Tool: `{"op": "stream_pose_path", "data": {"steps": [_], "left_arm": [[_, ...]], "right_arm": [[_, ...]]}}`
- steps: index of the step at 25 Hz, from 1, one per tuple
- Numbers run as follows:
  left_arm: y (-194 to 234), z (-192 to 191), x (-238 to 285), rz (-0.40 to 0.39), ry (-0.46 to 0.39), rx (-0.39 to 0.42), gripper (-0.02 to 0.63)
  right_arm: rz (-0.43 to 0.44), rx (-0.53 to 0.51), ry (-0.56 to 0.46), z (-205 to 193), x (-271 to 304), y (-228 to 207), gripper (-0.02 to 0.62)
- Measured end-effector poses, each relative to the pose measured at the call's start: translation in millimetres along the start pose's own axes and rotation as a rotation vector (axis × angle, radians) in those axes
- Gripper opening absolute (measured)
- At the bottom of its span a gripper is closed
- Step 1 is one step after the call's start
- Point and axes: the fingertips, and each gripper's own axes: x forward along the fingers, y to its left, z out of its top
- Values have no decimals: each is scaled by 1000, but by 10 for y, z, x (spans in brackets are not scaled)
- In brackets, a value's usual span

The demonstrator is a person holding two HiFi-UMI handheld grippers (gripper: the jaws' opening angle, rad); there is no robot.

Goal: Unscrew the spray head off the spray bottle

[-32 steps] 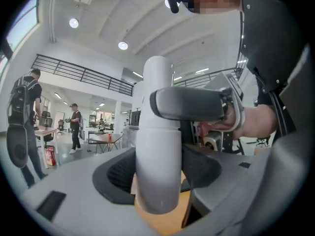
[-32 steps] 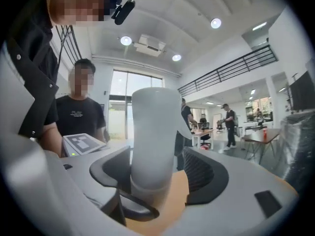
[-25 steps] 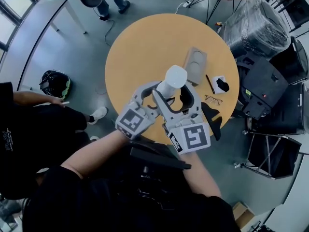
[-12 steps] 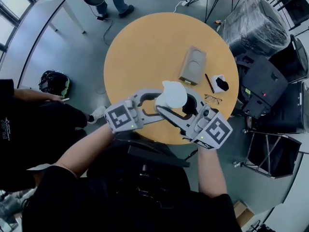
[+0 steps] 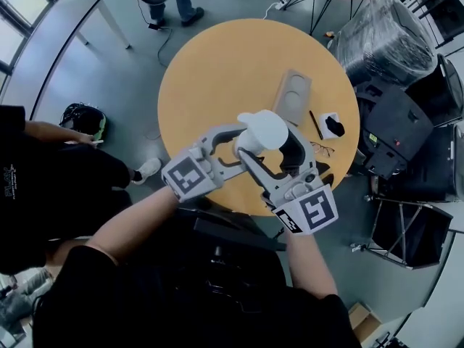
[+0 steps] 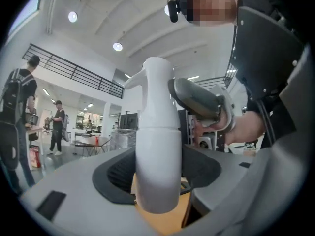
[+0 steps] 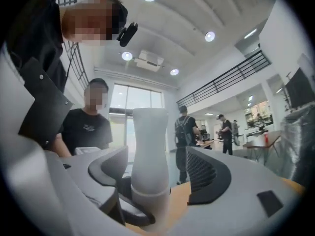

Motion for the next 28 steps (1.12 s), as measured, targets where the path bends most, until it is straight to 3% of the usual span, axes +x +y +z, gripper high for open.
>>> {"op": "stream_pose_path", "data": {"steps": [5, 7, 11, 14, 17, 22, 28], "left_arm": [[48, -96, 98, 178, 18, 24, 305], [93, -110, 125, 239, 21, 34, 305], [135, -137, 113, 314, 38, 54, 307], [130, -153, 90, 310, 18, 46, 307], [62, -135, 59, 225, -25, 6, 307], [-252, -38, -23, -82, -69, -58, 306], [-453, 20, -64, -356, -52, -54, 305]], "right_arm": [[-226, 3, 29, -134, -22, -145, 377], [-277, -3, 37, -160, -8, -187, 367], [-295, -33, 24, -120, 31, -185, 286], [-224, -31, 19, -131, 77, -111, 238], [-90, -22, 8, -116, 73, 1, 232], [188, -4, 4, -11, -94, 221, 232], [326, 18, -19, 64, -222, 345, 230]]}}
